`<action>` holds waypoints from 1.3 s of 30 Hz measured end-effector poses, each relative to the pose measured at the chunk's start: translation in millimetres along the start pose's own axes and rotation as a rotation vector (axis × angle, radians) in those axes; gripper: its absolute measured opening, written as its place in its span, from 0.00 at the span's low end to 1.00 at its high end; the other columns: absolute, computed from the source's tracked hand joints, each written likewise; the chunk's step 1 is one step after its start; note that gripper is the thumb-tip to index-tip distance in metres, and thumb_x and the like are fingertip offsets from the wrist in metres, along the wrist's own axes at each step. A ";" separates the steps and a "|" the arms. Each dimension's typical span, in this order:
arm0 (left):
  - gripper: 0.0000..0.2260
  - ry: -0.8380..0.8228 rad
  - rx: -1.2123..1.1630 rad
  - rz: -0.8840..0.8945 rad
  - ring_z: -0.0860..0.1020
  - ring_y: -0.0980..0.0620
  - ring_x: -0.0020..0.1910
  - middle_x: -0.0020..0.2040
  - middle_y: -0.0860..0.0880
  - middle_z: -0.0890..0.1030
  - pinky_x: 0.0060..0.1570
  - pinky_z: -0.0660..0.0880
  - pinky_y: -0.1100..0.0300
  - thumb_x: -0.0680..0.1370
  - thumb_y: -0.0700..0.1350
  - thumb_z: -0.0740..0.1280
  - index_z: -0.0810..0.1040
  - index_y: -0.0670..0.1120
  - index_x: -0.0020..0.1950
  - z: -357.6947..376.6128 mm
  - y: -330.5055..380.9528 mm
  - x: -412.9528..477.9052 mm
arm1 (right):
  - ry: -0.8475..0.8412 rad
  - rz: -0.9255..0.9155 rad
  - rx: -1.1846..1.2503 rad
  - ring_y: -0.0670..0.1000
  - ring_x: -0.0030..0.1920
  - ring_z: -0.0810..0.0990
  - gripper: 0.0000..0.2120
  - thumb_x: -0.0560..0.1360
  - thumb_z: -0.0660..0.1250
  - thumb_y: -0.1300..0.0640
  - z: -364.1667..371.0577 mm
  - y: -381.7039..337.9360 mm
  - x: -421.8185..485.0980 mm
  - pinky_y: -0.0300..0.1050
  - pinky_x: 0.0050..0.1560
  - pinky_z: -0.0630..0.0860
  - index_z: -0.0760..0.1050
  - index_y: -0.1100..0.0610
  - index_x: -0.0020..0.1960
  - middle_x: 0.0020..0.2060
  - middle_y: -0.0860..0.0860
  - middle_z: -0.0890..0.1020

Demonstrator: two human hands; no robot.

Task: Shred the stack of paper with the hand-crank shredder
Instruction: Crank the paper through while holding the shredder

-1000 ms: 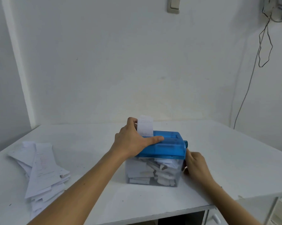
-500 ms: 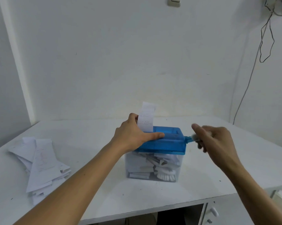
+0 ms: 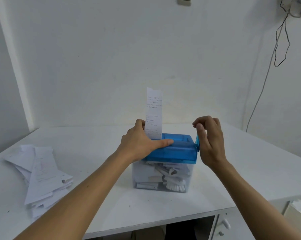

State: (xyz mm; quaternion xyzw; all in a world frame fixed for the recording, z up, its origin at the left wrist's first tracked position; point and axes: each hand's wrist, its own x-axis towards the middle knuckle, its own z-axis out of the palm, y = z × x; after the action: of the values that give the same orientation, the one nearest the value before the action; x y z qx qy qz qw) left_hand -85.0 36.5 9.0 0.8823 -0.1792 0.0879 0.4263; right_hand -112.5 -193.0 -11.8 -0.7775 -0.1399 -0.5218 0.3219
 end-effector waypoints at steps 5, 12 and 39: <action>0.53 0.011 0.004 -0.009 0.76 0.49 0.61 0.64 0.56 0.75 0.58 0.80 0.47 0.49 0.82 0.69 0.64 0.55 0.66 0.0 -1.4 0.9 | -0.294 0.052 0.006 0.46 0.61 0.71 0.21 0.82 0.46 0.52 -5.5 25.2 -3.0 0.34 0.61 0.66 0.78 0.51 0.58 0.56 0.44 0.76; 0.56 0.020 0.005 0.005 0.76 0.49 0.61 0.65 0.55 0.75 0.57 0.80 0.47 0.47 0.84 0.67 0.64 0.54 0.67 0.3 -1.6 1.9 | -0.562 0.478 0.158 0.53 0.50 0.77 0.10 0.77 0.57 0.56 -8.6 32.0 -38.1 0.42 0.49 0.73 0.77 0.55 0.50 0.51 0.51 0.77; 0.62 0.024 0.008 -0.012 0.73 0.46 0.65 0.69 0.53 0.74 0.62 0.78 0.43 0.45 0.85 0.66 0.62 0.54 0.72 1.3 -0.9 1.3 | -0.285 0.261 0.061 0.46 0.43 0.82 0.03 0.81 0.66 0.55 -69.6 -37.3 17.8 0.38 0.41 0.81 0.73 0.49 0.53 0.49 0.42 0.81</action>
State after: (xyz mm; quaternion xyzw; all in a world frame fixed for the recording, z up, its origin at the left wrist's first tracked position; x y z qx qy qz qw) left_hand -83.5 35.7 8.0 0.8840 -0.1682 0.0968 0.4253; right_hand -175.9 -212.0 34.8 -0.8449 -0.0979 -0.3557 0.3872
